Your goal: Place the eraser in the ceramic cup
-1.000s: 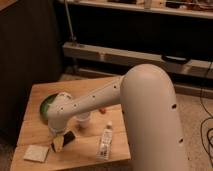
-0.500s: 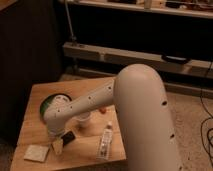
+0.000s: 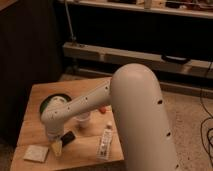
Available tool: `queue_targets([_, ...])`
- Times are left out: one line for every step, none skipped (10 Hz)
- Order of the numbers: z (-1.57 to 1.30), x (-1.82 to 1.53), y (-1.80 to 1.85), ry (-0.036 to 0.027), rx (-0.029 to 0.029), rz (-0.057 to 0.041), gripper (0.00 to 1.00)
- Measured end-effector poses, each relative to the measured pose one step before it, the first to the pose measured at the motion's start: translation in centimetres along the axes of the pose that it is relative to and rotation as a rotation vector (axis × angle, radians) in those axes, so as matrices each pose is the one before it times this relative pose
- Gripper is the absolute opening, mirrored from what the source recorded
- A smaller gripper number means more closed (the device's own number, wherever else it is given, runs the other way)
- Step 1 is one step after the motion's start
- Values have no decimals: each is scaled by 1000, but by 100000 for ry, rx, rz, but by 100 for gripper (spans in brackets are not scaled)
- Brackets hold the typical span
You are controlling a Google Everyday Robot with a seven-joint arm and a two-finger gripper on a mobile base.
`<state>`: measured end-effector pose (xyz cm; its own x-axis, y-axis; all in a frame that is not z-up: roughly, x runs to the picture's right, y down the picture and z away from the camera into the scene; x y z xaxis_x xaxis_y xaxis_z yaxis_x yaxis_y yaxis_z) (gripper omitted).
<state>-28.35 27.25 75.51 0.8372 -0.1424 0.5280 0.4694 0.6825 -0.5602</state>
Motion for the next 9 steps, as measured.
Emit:
queue_targets([163,126,70,-28,-1243,604,83])
queue_targets([166,156,52,-230,-1450,664,76])
queue_targets([378,465,153,-450,-3020,1284,65])
queue_targets([273,489,161,-1056,-2692,1460,53])
queue_targets([226,328,78,-1016,-2067,840,45])
queue_targets([108,244,-15,-1354,-1691,520,35])
queue_targets([120,180,73,-617,-1537,264,25])
queue_targets([-99,-64,45,297,-92,-59,13])
queue_targets([-12,9,101,194,-245,-50,6])
